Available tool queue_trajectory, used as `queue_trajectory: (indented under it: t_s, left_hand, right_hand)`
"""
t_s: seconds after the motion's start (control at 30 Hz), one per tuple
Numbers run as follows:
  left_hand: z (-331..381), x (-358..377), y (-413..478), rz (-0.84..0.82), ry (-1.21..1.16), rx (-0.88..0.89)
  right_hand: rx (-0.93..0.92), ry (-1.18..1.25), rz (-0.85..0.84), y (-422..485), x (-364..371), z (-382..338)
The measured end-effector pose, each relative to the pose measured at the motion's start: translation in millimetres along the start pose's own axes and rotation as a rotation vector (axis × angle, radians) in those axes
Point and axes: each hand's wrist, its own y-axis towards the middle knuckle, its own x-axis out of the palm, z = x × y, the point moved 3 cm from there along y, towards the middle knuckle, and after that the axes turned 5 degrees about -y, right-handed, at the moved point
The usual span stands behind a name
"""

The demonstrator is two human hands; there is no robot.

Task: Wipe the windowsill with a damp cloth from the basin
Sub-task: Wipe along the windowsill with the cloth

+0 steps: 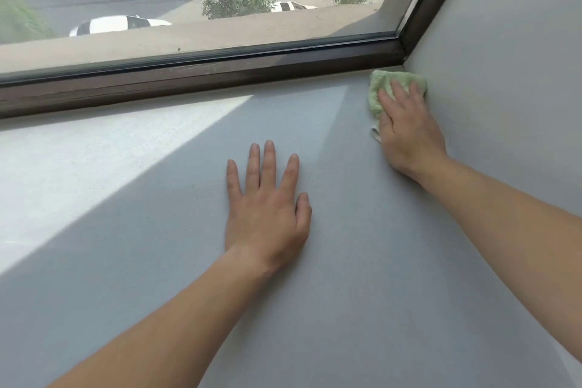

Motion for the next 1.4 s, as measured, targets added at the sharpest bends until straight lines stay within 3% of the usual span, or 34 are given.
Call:
queue_trajectory:
  t_s: [0.07,0.13,0.3,0.4,0.47,0.5,0.67,0.73,0.83,0.9,0.97,1.1,1.23,1.3,1.4]
  left_hand:
    - [0,1,0,-0.005,-0.006,0.001]
    - [0,1,0,-0.001,-0.009,-0.003]
    - [1,-2,0,0.008,-0.038,-0.002]
    - [2,-4,0,0.008,-0.058,0.005]
    - [2,-5,-1,0.031,-0.099,0.011]
    - [2,-6,-1,0.051,-0.134,0.014]
    - [-2,-10,-7,0.134,-0.281,0.047]
    - [-1,-10,-17,0.125,-0.217,0.08]
    - [8,-5,-48,0.097,-0.126,0.097]
    - [14,-1,-72,0.095,-0.119,0.085]
    - [19,4,-94,0.086,-0.106,0.063]
    - [26,13,-125,0.046,-0.064,0.021]
    - [30,22,-147,0.021,-0.023,-0.013]
    - [33,28,-155,0.016,-0.031,-0.036]
    - [38,33,-158,0.03,-0.004,-0.052]
  right_hand:
    - [0.136,0.016,0.026,0,0,-5]
    - [0.154,0.016,0.062,-19,4,-31]
    - [-0.294,0.021,-0.044,-79,10,-37]
    - [-0.099,0.019,-0.065,-51,4,-3]
    - [0.061,0.032,-0.02,-51,5,-14]
    - [0.046,0.012,0.007,-62,8,-29]
    - [-0.435,-0.009,-0.078,-133,13,-59]
    - [-0.382,-0.039,-0.078,-112,8,-32]
    - [-0.066,-0.04,-0.107,-79,-3,15]
    - [0.021,-0.044,-0.086,-85,-5,18]
    - [-0.018,-0.059,-0.04,-114,2,6]
    - [-0.304,-0.043,-0.097,-167,3,10]
    - [0.041,-0.027,-0.035,-147,-3,35]
    - [0.09,-0.036,0.011,-162,4,13]
    - [-0.229,0.003,-0.002,-231,14,-29]
